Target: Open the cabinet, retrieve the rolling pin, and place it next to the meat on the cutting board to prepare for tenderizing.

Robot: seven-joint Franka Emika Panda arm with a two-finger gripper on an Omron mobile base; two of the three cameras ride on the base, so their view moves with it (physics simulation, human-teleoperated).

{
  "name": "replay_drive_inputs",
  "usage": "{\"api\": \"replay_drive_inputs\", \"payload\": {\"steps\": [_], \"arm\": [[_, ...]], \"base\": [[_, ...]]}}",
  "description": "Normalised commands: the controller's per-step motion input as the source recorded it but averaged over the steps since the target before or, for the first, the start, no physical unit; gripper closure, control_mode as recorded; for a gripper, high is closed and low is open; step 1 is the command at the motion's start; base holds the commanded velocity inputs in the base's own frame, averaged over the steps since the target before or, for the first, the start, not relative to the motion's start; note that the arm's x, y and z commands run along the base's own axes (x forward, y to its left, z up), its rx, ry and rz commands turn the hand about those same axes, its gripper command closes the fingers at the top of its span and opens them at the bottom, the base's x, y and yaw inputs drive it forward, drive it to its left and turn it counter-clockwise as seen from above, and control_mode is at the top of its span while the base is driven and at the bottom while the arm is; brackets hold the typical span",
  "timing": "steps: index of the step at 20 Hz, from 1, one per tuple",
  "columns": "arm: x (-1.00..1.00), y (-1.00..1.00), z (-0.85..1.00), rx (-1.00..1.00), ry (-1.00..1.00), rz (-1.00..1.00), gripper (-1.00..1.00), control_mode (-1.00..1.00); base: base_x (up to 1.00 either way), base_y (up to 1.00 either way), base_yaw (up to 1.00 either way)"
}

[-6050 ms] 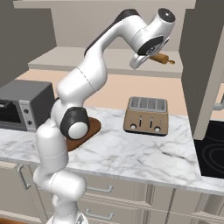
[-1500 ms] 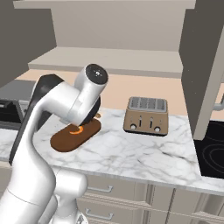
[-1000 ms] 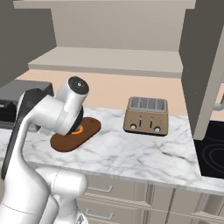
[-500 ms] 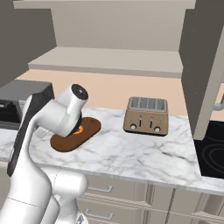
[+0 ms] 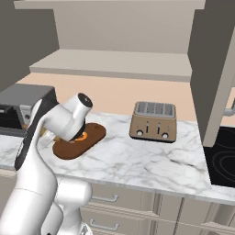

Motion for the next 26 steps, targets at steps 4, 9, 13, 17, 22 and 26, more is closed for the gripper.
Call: {"api": "replay_drive_inputs", "payload": {"steps": [4,9,13,17,22,26], "arm": [[0.29,0.04,-0.29,0.0,0.01,0.08,1.0,-1.0],[0.17,0.0,-0.3,0.0,0.0,0.08,1.0,-1.0],[0.15,0.0,-0.33,0.0,0.0,0.06,1.0,-1.0],[0.22,0.0,-0.3,0.0,0.0,0.04,1.0,-1.0],[0.28,0.0,-0.23,-0.01,0.0,0.0,1.0,-1.0],[0.25,0.0,-0.21,-0.02,-0.02,0.0,1.0,-1.0]], "base": [[0.0,0.0,0.0],[0.0,0.0,0.0],[0.0,0.0,0.0],[0.0,0.0,0.0],[0.0,0.0,0.0],[0.0,0.0,0.0]]}}
